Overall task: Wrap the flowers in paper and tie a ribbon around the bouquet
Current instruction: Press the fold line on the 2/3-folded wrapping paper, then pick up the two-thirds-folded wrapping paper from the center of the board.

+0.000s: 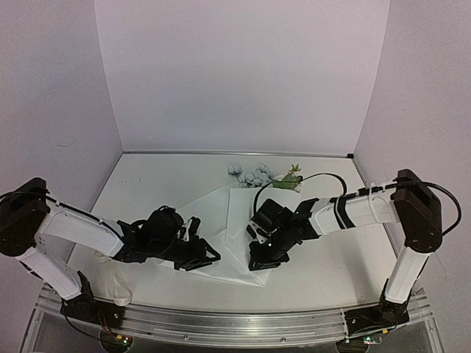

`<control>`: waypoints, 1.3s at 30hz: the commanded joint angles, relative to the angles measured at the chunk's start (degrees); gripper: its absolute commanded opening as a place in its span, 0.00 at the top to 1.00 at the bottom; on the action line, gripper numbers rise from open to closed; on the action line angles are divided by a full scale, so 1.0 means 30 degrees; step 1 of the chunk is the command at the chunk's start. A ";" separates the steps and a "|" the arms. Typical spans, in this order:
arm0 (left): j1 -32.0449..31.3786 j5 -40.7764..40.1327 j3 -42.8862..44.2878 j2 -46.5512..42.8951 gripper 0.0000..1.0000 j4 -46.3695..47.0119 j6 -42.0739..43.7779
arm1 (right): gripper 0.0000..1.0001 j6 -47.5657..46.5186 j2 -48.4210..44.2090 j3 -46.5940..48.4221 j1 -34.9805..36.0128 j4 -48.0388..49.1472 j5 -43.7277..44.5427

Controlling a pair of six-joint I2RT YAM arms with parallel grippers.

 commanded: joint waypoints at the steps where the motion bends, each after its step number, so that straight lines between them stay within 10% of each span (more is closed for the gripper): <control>1: -0.0238 0.1496 0.0535 0.1564 0.63 0.1876 0.1983 | 0.85 -0.0403 0.0489 0.0611 0.0289 -0.0301 0.0703; 21: -0.0712 -0.1951 -0.1725 0.1726 0.63 -0.1086 0.1878 | 0.86 -0.0890 0.1504 0.0290 0.0641 -0.1416 0.1909; 39: -0.0686 -0.7475 -0.5263 -0.3928 0.66 -0.7209 -0.1967 | 0.86 -0.0838 0.1706 -0.0108 0.0628 -0.0755 0.1834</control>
